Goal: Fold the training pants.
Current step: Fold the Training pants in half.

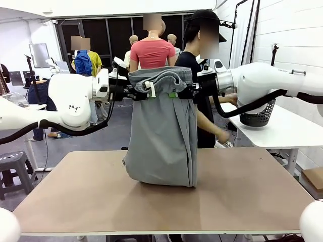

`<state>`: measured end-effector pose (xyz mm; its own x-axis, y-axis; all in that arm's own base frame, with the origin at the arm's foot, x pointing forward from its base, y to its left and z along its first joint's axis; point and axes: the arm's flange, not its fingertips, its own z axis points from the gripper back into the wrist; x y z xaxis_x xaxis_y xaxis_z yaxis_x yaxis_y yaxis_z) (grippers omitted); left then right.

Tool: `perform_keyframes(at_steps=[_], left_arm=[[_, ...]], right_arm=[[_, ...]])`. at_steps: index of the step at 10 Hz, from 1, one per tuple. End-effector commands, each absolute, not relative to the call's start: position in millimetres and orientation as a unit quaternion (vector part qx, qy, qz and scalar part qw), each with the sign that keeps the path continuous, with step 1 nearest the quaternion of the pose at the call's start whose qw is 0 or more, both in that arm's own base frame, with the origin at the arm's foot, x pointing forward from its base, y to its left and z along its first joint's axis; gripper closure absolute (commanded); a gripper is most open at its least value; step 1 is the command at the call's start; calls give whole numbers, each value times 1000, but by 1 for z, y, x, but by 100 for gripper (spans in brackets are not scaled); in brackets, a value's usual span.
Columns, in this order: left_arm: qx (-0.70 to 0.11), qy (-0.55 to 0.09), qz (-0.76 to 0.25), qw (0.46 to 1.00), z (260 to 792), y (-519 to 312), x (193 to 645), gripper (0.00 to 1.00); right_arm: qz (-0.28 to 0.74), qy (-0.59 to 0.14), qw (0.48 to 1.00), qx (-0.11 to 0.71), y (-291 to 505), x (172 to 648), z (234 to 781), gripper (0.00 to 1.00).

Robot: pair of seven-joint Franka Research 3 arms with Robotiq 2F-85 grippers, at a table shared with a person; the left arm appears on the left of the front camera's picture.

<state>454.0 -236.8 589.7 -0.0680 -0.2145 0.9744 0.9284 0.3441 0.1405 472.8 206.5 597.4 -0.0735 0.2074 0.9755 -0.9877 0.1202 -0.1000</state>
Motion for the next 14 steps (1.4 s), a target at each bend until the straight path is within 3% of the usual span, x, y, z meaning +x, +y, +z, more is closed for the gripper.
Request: perform_keyframes(at_steps=[1,5,7,12,14], left_arm=[[-283,-598,-440,607,592,-254,470,100],[-233,-678,-393,576,616,-245,488,100],[-224,-689,-403,560,633,-244,493,100],[-235,-663,-414,578,588,-234,531,100],[-259,-636,-427,588,573,-231,524,100]], right_arm=[[531,-516,558,375,224,495,603,100],[527,-563,548,324,242,530,632,100],[521,-583,541,310,249,543,639,100],[530,-559,565,296,245,554,575,100],[534,-544,568,311,242,538,557,100]])
